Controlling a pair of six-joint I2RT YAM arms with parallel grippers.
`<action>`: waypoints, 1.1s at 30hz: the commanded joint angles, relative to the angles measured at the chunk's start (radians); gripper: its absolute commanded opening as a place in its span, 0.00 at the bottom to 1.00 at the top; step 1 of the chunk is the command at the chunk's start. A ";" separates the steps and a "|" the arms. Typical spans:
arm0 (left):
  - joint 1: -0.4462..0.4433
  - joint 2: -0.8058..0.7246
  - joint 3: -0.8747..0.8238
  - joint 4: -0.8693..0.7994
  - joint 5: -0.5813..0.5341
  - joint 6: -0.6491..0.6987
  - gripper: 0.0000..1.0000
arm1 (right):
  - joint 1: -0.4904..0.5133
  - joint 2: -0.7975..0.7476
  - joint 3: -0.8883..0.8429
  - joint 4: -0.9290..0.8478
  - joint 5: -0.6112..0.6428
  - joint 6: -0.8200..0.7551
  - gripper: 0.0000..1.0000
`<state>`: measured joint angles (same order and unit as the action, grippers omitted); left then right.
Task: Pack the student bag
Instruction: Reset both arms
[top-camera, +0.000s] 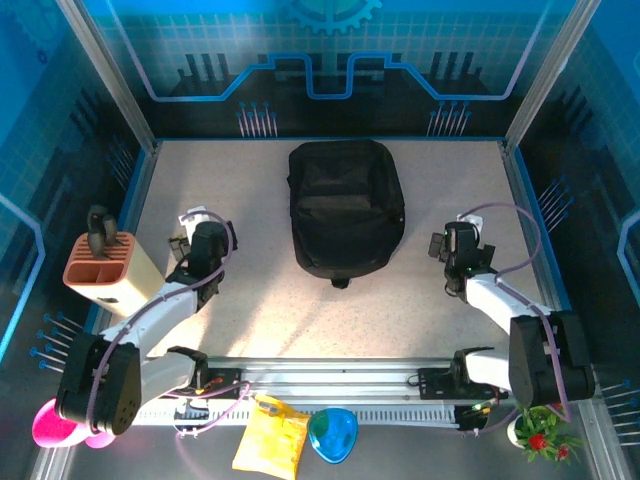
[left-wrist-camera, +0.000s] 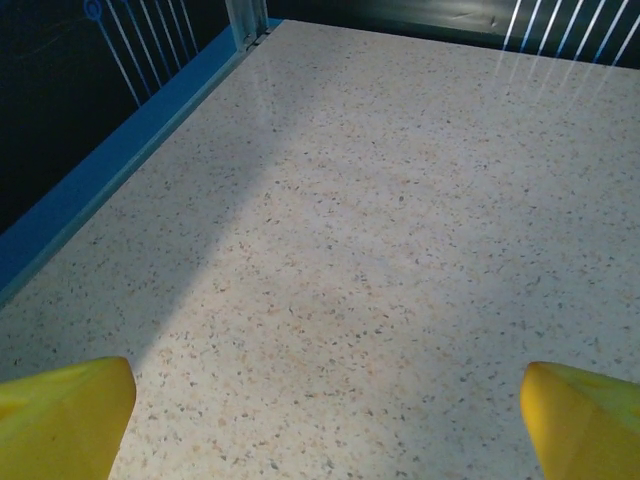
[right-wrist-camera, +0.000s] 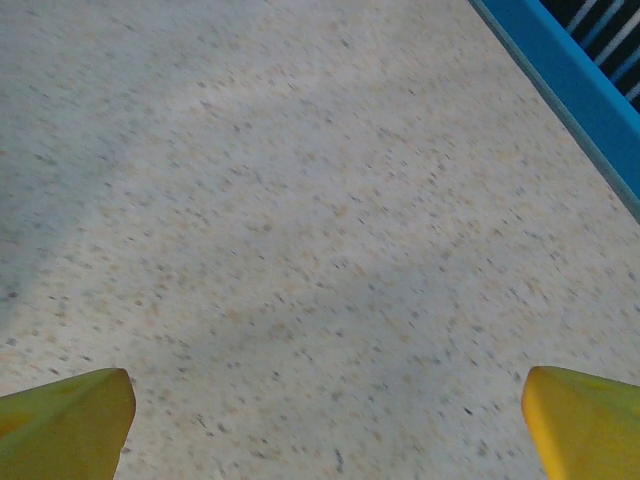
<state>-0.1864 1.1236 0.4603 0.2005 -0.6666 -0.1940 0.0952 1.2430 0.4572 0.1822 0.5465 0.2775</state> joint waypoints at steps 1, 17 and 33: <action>0.057 0.030 -0.079 0.208 0.139 0.102 0.99 | -0.012 0.004 -0.059 0.278 -0.072 -0.086 1.00; 0.186 0.261 -0.121 0.644 0.567 0.168 0.99 | -0.006 0.187 -0.112 0.716 -0.280 -0.251 1.00; 0.200 0.431 -0.084 0.733 0.605 0.173 0.99 | 0.002 0.302 -0.078 0.757 -0.298 -0.263 1.00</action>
<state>0.0105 1.5394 0.3576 0.8860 -0.0902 -0.0425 0.1051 1.5425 0.3553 0.8921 0.2668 0.0177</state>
